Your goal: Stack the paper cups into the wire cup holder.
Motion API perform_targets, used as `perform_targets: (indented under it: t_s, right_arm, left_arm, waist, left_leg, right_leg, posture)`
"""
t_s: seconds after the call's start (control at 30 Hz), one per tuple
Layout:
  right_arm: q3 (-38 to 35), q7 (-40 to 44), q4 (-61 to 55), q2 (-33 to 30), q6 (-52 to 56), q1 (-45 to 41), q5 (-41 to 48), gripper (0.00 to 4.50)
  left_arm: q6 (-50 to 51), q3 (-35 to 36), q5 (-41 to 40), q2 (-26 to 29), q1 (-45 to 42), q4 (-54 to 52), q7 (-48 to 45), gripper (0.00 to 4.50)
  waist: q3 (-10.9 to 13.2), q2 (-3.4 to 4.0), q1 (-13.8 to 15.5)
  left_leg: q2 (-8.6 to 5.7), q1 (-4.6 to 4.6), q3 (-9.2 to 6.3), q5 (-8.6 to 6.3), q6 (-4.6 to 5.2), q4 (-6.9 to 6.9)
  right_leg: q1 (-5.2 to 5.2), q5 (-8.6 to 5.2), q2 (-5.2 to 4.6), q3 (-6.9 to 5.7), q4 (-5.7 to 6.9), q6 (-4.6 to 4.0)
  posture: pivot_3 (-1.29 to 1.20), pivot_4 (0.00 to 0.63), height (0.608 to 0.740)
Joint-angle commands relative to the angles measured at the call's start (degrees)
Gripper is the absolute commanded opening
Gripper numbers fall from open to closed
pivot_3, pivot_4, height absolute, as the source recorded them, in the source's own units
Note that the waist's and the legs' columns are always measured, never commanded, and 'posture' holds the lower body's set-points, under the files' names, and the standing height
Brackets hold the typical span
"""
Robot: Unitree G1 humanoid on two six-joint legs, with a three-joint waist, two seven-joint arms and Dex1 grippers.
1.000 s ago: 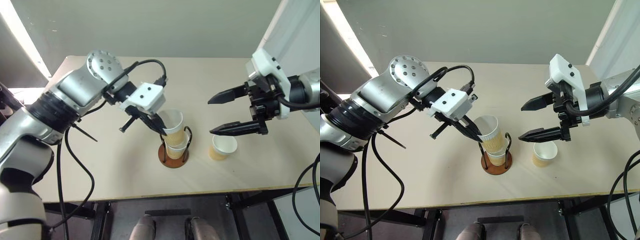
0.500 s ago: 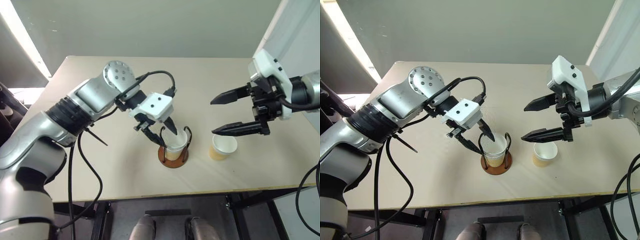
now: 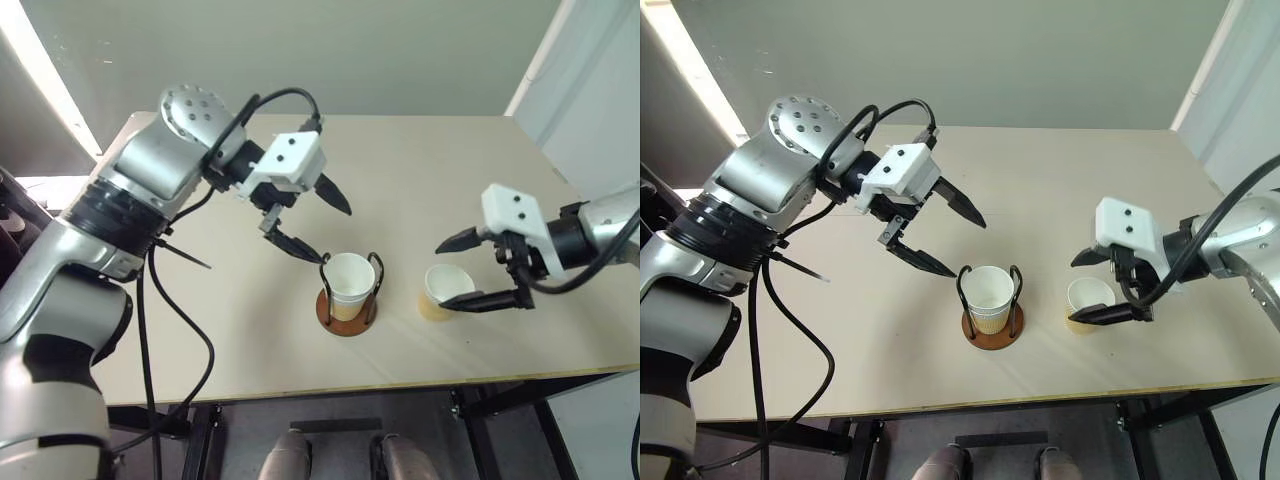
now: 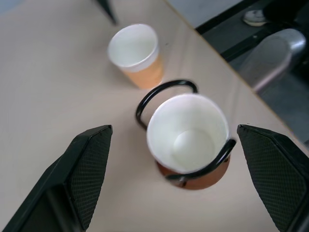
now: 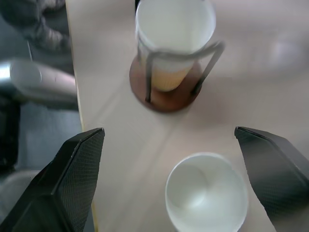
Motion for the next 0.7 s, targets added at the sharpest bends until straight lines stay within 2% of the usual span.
perform_targets:
  t_s: [0.03,0.27,0.53,0.63,0.7]
  right_arm:
    - [1.31,0.52,-0.89,-0.77,-3.95,1.82,-4.06,4.50]
    - [6.93,0.67,2.51,1.01,-11.15,4.82,-13.51,4.50]
    - [13.29,2.20,10.65,4.11,-20.00,4.53,-25.32,4.50]
    - [13.33,2.72,12.54,6.10,-21.08,3.96,-27.27,3.86]
    - [12.59,3.15,12.54,7.26,-20.70,3.66,-27.29,3.19]
  left_arm:
    - [2.34,5.99,0.87,2.61,1.47,-2.68,-1.84,4.43]
    - [9.41,14.52,2.74,4.71,7.98,-9.69,-1.02,4.43]
    - [13.45,19.17,5.82,5.09,13.20,-15.56,-0.48,4.43]
    - [14.30,20.51,6.56,5.15,14.58,-16.94,-0.10,4.50]
    - [14.88,21.84,6.79,5.67,16.62,-18.21,0.64,4.50]
  waist:
    - [0.00,0.00,-0.20]
    - [0.00,0.01,-0.17]
    - [-0.01,0.01,-0.23]
    - [-0.01,0.02,-0.28]
    - [-0.03,0.05,-0.42]
  left_leg:
    - [0.00,0.02,0.03,-0.01,0.02,0.03]
    - [0.00,0.05,0.01,-0.08,0.13,0.26]
    - [-0.01,0.16,0.02,-0.10,0.17,0.39]
    - [0.00,0.19,0.04,-0.10,0.18,0.38]
    - [0.00,0.21,0.05,-0.11,0.19,0.35]
  right_leg:
    - [0.02,0.00,0.02,0.01,0.00,0.02]
    - [0.14,0.03,0.01,0.05,0.01,0.07]
    - [0.26,0.08,-0.01,0.06,0.06,0.07]
    - [0.26,0.10,-0.01,0.07,0.08,0.04]
    - [0.26,0.10,-0.01,0.07,0.08,0.03]
  posture:
    - [0.00,0.150,0.740]
    - [0.00,0.150,0.740]
    - [0.00,0.150,0.740]
    - [0.00,0.150,0.740]
    - [0.00,0.150,0.740]
